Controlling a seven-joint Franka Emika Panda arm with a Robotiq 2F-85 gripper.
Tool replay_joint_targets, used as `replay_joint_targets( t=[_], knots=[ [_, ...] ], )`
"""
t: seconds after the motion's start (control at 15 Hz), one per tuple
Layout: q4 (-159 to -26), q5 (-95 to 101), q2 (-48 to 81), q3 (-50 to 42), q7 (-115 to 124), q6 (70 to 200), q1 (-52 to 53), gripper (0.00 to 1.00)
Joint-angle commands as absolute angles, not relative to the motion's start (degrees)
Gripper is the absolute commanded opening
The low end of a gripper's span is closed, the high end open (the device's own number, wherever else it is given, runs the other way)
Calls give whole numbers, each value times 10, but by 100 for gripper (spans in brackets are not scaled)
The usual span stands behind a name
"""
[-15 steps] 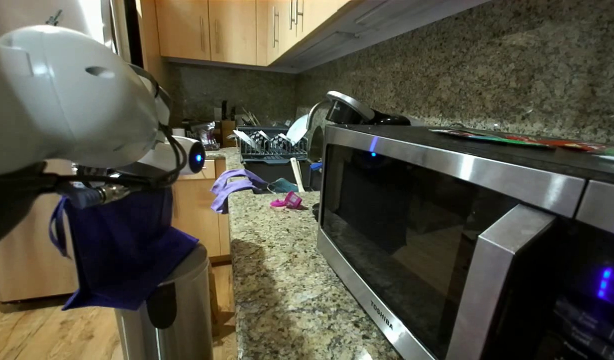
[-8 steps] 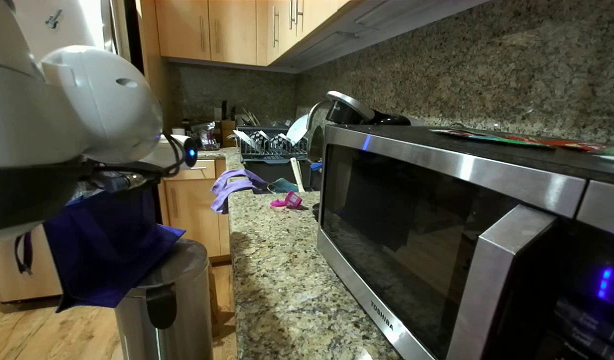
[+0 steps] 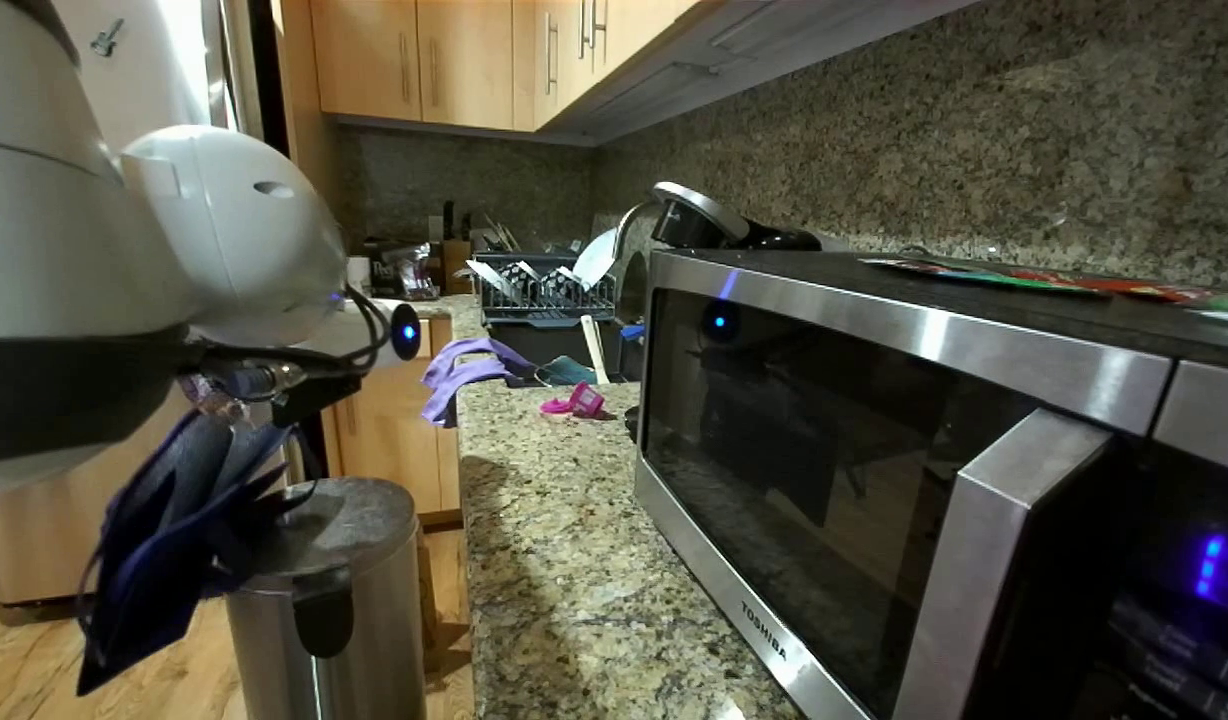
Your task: Pick the plastic bag from the counter and put it inside the blue bag
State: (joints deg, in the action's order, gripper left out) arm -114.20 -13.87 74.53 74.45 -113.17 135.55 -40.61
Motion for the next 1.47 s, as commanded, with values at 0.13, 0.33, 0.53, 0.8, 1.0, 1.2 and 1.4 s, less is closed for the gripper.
replay_joint_targets(
  t=[0.13, 0.33, 0.53, 0.8, 1.0, 1.2, 1.4],
  knots=[
    [-1105, -163, 752, 736, -1145, 1356, -390, 78],
    [-1098, -193, 754, 735, -1122, 1345, -389, 98],
    [-1097, -254, 759, 738, -1084, 1315, -394, 100],
    [-1107, -333, 752, 745, -1051, 1282, -406, 100],
    [-1142, -416, 720, 748, -1008, 1316, -424, 100],
    [-1174, -508, 701, 749, -983, 1301, -445, 100],
    [-1218, -627, 657, 748, -989, 1317, -469, 100]
  ],
)
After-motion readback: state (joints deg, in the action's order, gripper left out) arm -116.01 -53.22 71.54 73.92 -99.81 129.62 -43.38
